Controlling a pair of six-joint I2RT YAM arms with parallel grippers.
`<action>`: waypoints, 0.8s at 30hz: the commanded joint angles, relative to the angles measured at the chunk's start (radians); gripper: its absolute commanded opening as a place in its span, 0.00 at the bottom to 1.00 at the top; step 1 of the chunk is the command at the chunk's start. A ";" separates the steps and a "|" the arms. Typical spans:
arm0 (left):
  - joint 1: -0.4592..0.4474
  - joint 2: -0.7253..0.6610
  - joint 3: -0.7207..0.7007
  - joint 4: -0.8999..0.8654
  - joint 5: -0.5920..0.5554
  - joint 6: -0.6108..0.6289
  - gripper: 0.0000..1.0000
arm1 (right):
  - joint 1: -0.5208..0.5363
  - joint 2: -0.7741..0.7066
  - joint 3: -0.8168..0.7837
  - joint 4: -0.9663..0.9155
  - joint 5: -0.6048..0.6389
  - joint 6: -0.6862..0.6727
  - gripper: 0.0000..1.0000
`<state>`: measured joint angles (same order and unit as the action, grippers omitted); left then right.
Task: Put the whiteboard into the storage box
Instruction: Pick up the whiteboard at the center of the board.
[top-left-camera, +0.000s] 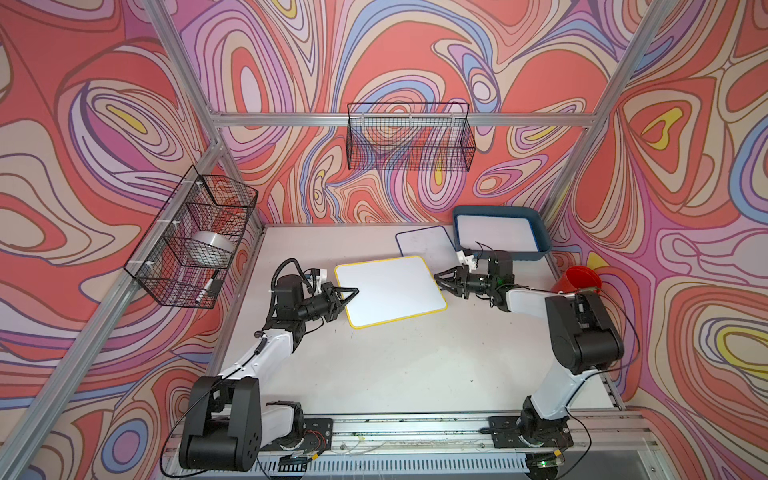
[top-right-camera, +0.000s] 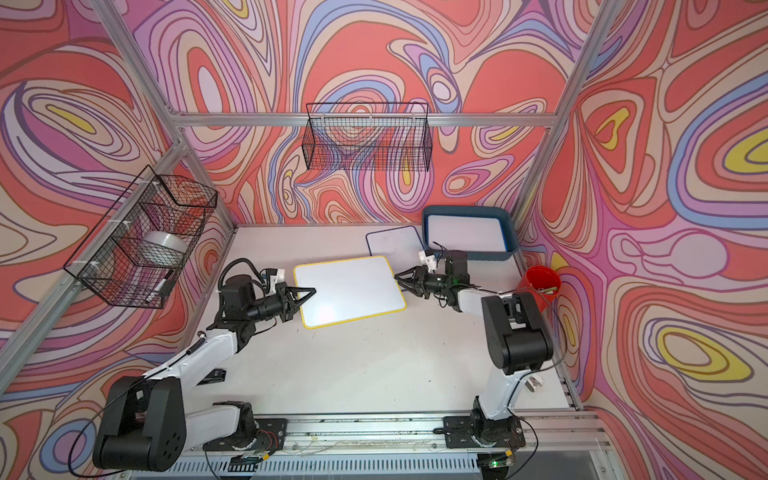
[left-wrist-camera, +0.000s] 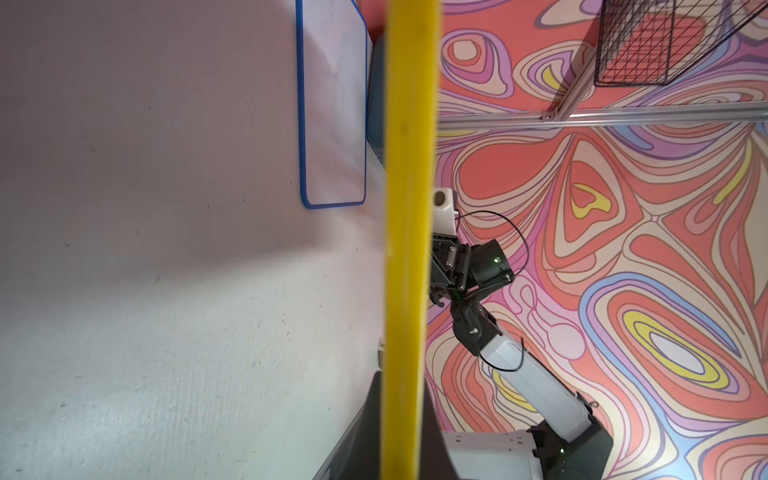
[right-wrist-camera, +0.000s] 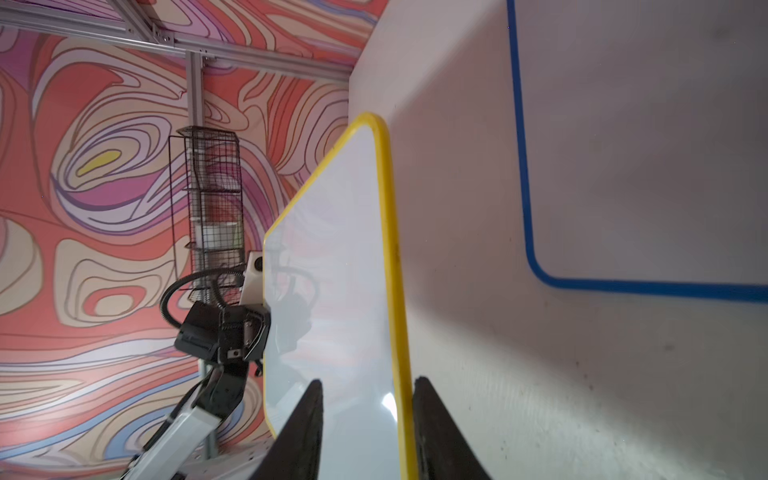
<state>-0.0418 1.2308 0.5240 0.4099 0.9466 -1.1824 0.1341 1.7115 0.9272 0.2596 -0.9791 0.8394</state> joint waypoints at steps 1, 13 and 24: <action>0.003 -0.034 -0.063 0.225 -0.062 -0.103 0.00 | 0.007 -0.084 0.010 -0.390 0.173 -0.273 0.38; -0.004 -0.043 -0.118 0.489 -0.271 -0.242 0.00 | 0.041 -0.216 -0.138 -0.059 0.217 0.093 0.38; -0.128 0.120 -0.018 0.631 -0.354 -0.298 0.00 | 0.202 -0.217 -0.223 0.306 0.351 0.351 0.38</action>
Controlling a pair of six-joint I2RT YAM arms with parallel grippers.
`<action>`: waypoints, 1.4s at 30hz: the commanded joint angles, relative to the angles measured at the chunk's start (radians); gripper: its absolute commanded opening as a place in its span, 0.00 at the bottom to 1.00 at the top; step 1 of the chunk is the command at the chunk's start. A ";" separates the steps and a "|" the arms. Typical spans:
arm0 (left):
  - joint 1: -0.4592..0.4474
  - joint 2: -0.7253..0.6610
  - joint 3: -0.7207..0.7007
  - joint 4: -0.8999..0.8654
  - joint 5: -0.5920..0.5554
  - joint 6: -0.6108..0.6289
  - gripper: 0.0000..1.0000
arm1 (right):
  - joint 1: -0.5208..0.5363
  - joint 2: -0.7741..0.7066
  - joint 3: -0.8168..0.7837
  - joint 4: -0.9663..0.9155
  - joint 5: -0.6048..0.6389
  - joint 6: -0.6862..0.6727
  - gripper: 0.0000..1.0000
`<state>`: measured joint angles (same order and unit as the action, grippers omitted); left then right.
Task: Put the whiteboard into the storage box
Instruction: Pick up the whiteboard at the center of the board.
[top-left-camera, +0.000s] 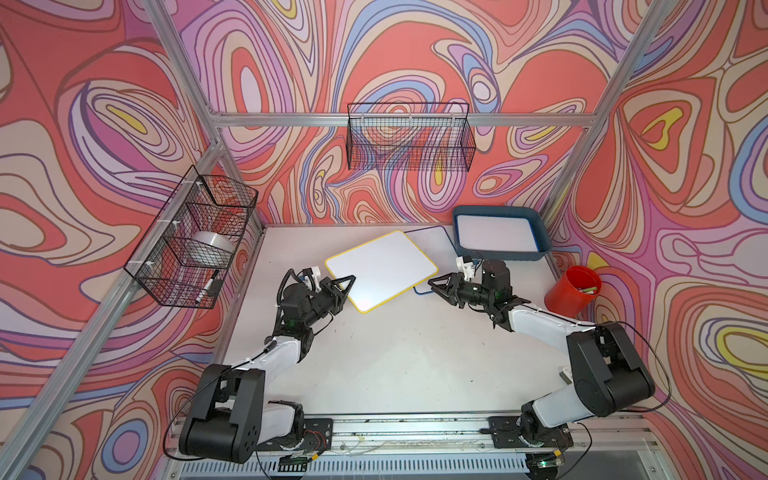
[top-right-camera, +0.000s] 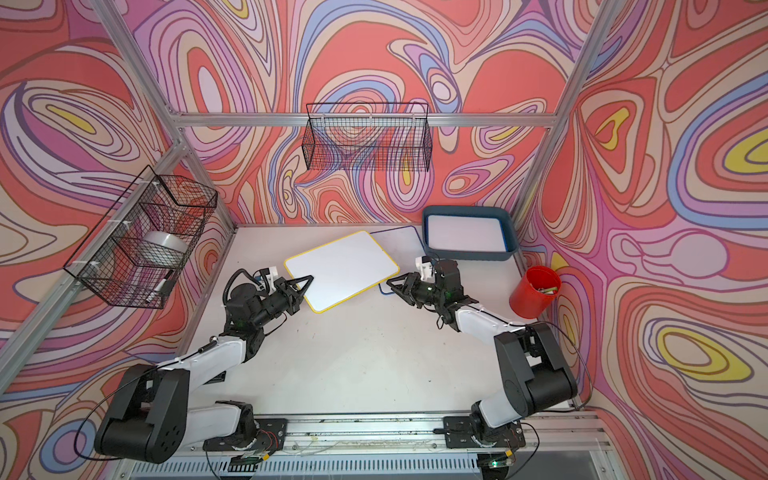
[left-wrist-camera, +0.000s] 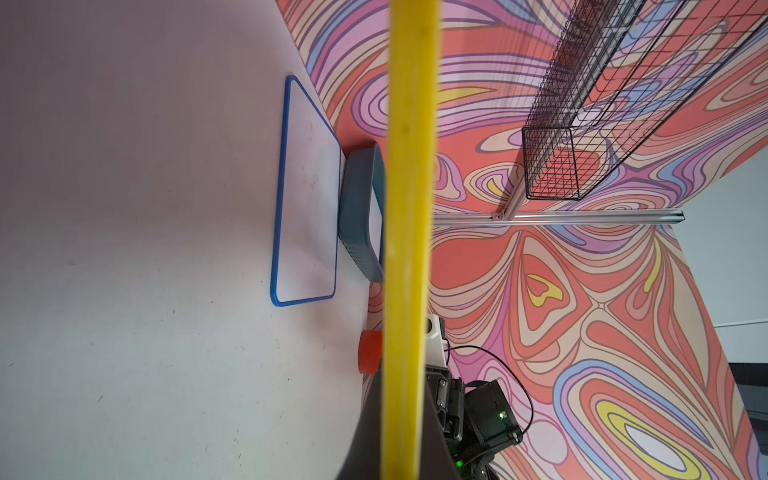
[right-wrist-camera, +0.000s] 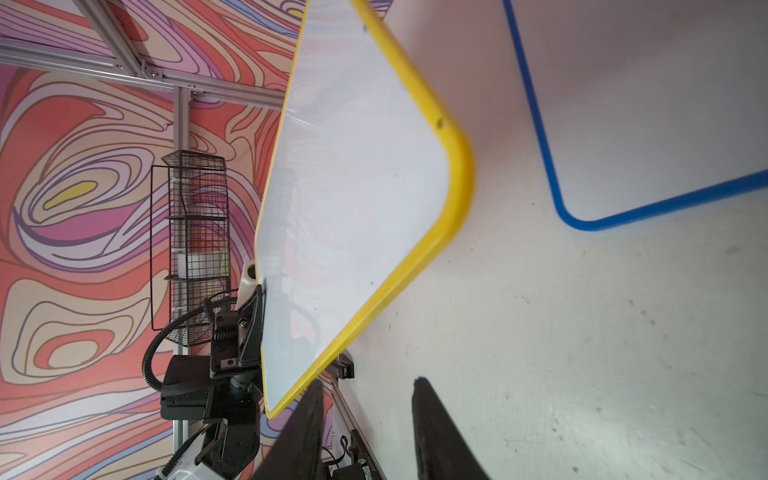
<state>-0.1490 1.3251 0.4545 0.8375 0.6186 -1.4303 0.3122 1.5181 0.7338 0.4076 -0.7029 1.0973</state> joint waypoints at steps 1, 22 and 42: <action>-0.033 0.048 0.080 0.235 -0.033 -0.063 0.00 | 0.032 -0.019 -0.040 0.195 0.091 0.110 0.38; -0.202 0.204 0.170 0.345 -0.125 -0.119 0.00 | 0.042 0.123 -0.070 0.566 0.182 0.321 0.21; -0.167 0.245 0.182 0.221 -0.073 -0.145 0.36 | -0.041 0.117 0.016 0.432 0.157 0.336 0.00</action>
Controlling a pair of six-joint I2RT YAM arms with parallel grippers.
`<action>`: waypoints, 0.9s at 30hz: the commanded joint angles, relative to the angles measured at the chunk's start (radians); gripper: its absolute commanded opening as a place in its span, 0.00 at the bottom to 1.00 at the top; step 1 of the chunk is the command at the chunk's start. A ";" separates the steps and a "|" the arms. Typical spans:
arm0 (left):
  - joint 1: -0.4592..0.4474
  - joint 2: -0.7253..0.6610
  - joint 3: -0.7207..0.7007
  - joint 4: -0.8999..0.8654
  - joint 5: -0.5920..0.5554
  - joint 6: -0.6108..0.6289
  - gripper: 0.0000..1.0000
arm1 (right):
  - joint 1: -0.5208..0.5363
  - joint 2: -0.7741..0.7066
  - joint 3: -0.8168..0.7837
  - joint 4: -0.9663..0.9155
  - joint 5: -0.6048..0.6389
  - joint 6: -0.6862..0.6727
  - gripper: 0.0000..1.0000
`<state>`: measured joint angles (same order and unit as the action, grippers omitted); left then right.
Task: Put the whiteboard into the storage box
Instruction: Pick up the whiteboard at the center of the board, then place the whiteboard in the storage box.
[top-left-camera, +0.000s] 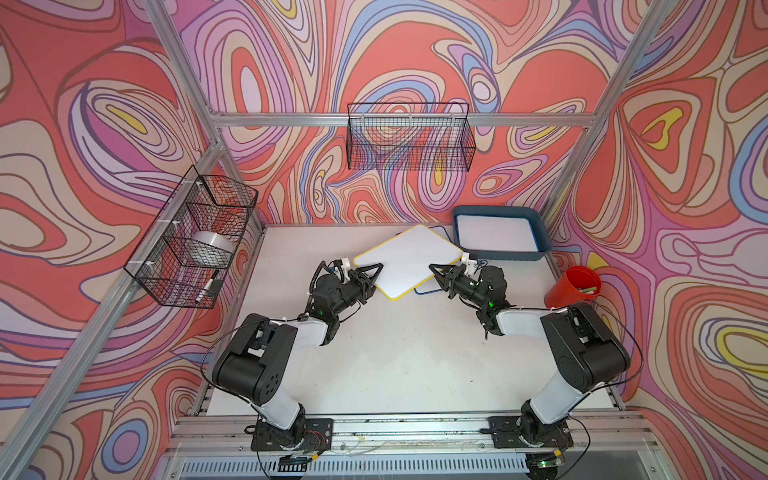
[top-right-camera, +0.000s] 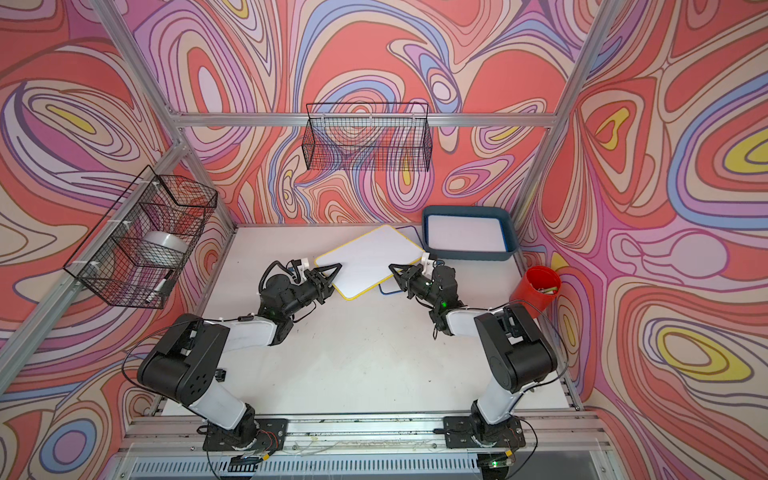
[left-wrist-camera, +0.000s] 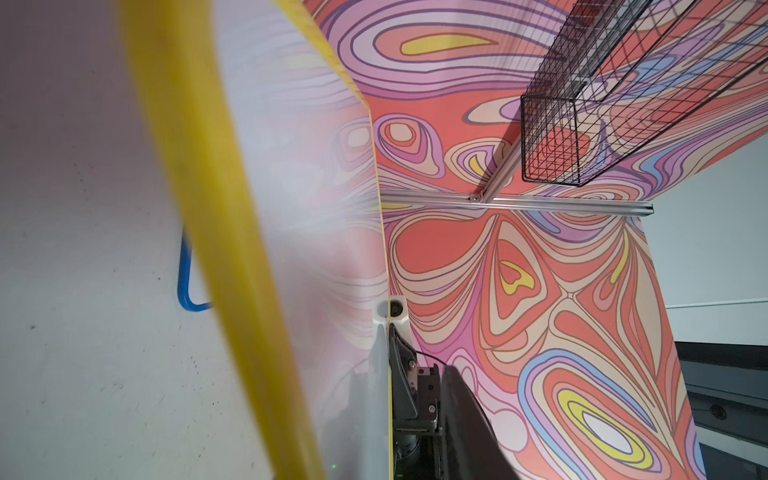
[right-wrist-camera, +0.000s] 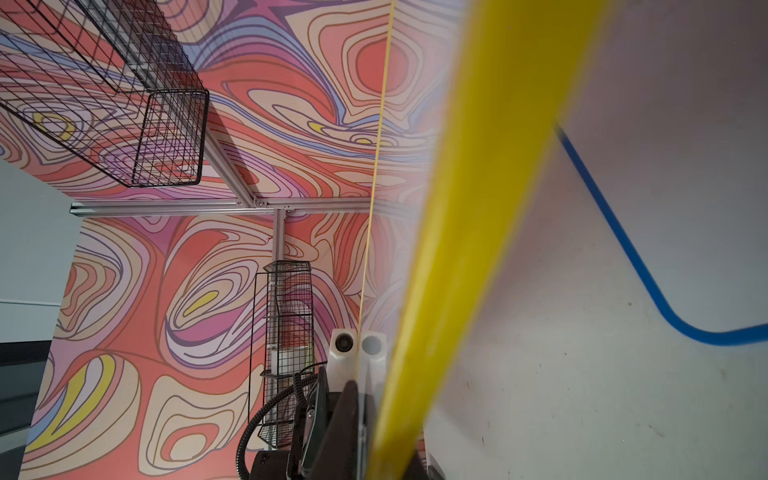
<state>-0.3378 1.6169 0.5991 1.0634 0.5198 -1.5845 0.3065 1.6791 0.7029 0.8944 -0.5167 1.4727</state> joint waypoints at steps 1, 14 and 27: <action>0.027 -0.059 0.037 -0.052 0.029 0.019 0.37 | -0.048 -0.050 0.055 -0.076 -0.034 -0.044 0.00; 0.115 -0.166 0.304 -0.852 0.205 0.399 0.44 | -0.276 -0.186 0.163 -0.430 -0.026 -0.165 0.00; 0.101 0.048 0.694 -1.167 0.313 0.648 0.46 | -0.420 -0.266 0.255 -0.641 0.156 -0.244 0.00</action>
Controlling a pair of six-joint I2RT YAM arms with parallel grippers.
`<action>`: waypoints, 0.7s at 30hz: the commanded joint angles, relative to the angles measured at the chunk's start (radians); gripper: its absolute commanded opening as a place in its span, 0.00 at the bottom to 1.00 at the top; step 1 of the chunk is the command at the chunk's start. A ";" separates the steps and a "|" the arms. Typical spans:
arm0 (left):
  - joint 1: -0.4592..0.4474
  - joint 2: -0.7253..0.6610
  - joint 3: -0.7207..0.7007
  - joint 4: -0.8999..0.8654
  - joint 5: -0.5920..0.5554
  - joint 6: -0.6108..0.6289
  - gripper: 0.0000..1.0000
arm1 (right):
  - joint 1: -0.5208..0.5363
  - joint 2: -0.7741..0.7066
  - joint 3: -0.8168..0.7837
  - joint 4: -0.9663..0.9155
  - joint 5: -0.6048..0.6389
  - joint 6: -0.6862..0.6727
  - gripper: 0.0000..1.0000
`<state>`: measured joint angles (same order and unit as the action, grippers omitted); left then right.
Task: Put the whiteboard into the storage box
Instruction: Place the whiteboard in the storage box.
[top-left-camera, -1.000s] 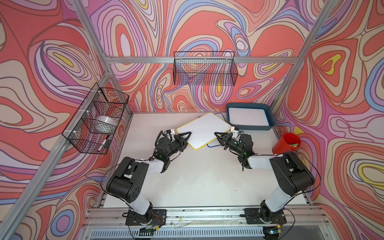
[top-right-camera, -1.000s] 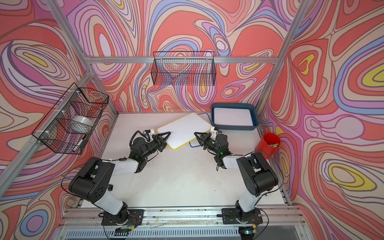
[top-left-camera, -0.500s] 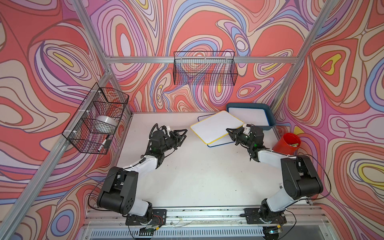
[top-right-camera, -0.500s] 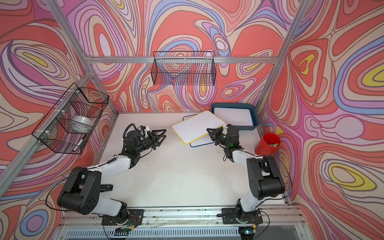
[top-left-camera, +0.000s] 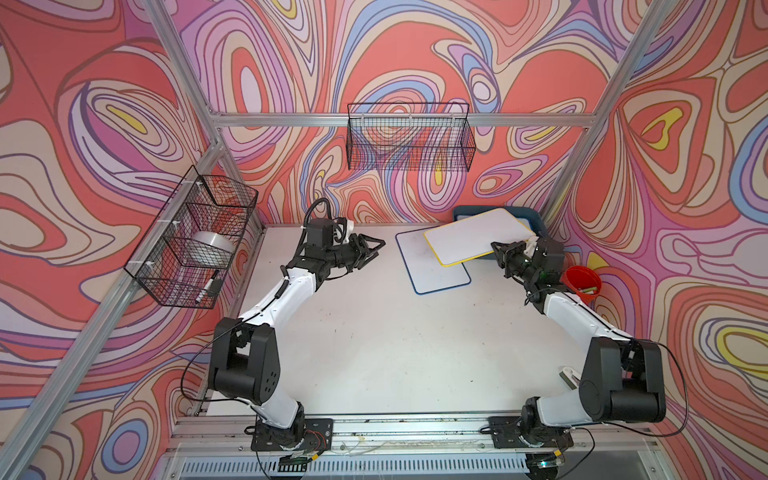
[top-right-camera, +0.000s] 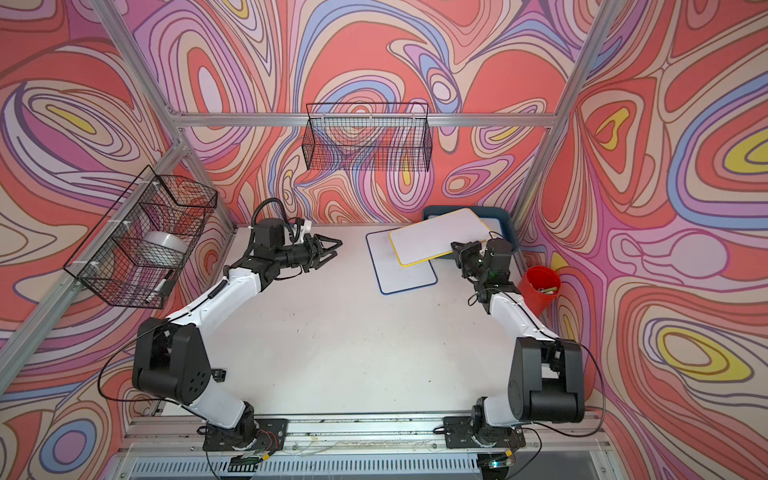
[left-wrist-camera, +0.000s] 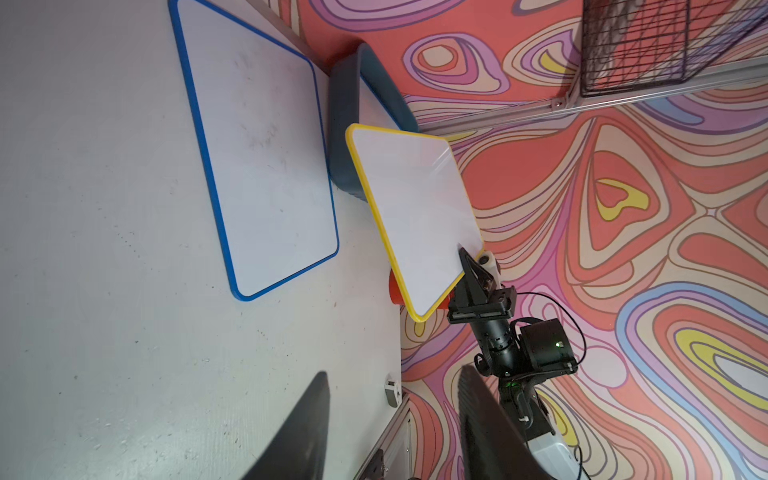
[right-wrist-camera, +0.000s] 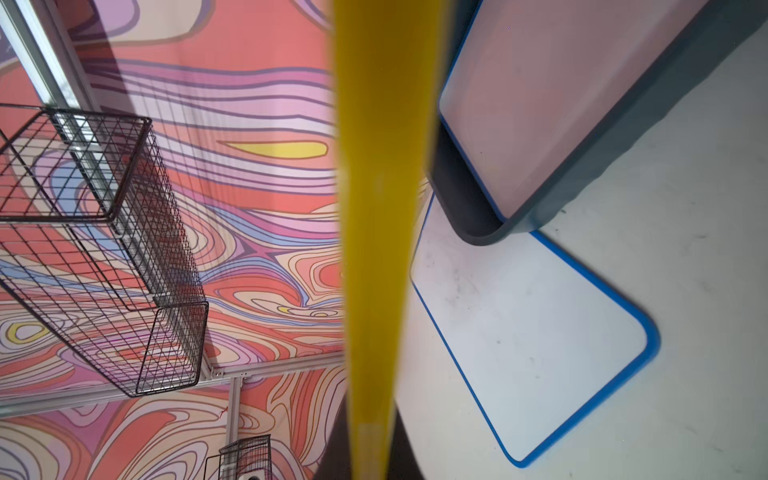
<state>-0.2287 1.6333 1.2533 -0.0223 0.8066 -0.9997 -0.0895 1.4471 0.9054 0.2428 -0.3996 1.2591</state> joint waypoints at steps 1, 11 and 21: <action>-0.009 0.049 0.055 -0.075 0.031 0.062 0.46 | -0.036 -0.034 0.061 0.009 0.040 -0.030 0.00; -0.012 0.224 0.205 -0.125 0.044 0.124 0.46 | -0.159 0.042 0.121 0.019 0.050 -0.018 0.00; -0.012 0.343 0.298 -0.235 -0.023 0.246 0.46 | -0.197 0.306 0.282 0.119 0.013 0.032 0.00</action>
<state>-0.2379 1.9469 1.5120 -0.2012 0.8047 -0.8169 -0.2886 1.7130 1.1278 0.2192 -0.3599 1.2621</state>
